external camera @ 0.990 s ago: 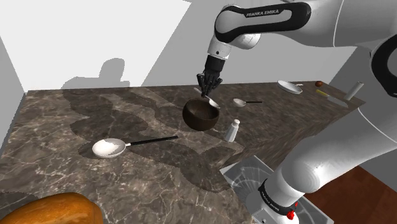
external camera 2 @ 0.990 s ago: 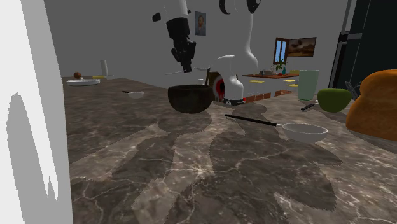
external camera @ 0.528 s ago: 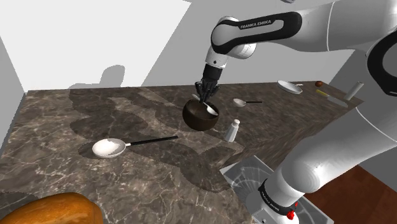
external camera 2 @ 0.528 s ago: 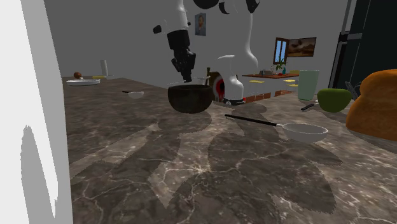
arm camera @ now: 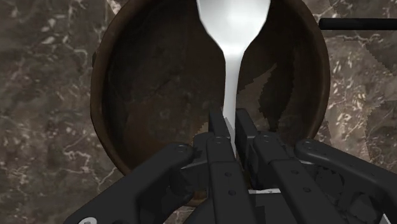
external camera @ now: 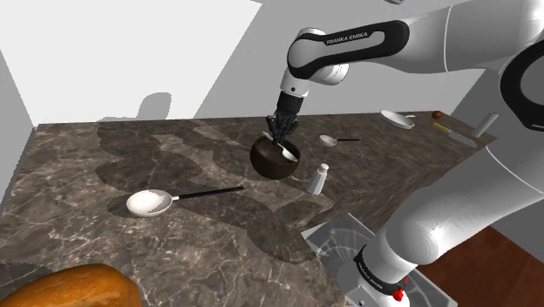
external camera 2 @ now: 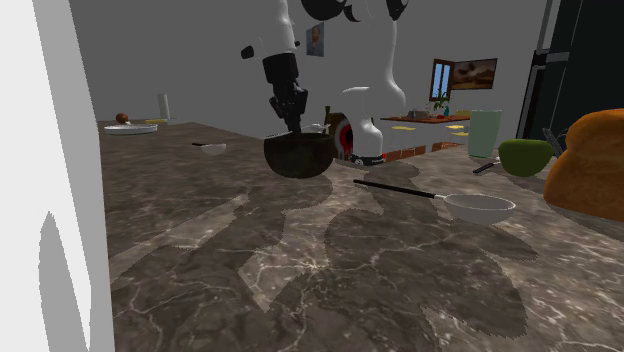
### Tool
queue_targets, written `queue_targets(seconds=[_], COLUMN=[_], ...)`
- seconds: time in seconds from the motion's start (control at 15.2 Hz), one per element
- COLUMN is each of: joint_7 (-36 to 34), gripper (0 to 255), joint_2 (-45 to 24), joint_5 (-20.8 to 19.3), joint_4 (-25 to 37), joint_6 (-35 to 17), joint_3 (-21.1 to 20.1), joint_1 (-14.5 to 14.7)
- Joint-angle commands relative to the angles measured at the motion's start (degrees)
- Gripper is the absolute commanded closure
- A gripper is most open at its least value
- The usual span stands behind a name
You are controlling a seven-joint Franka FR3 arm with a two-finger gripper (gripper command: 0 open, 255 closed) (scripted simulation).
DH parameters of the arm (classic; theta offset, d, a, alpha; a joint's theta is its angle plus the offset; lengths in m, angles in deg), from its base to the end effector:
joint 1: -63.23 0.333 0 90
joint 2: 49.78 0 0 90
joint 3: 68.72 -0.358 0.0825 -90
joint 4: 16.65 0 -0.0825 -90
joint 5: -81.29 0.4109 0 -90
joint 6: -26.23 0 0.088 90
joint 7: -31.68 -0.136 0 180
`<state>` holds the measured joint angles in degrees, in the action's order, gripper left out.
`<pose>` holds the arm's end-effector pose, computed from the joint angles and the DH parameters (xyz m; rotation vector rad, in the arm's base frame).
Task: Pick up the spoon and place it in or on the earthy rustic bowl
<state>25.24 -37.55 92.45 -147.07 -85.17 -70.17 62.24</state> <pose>0.4779 0.0224 0.4350 -2.9584 0.2779 0.1909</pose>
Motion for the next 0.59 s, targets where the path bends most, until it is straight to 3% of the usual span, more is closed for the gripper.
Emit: queue_targets(seconds=[0.0,0.07,0.4,0.53], joint_7=[0.0,0.0,0.0,-0.2], gripper=[255,0,0,0], joint_2=[0.0,0.0,0.0,0.6], joint_5=[0.0,0.0,0.0,-0.4], joint_4=[0.0,0.0,0.0,3.2], joint_6=[0.0,0.0,0.0,3.9], joint_3=[0.0,0.0,0.0,0.4], joint_1=[0.0,0.0,0.0,-0.3])
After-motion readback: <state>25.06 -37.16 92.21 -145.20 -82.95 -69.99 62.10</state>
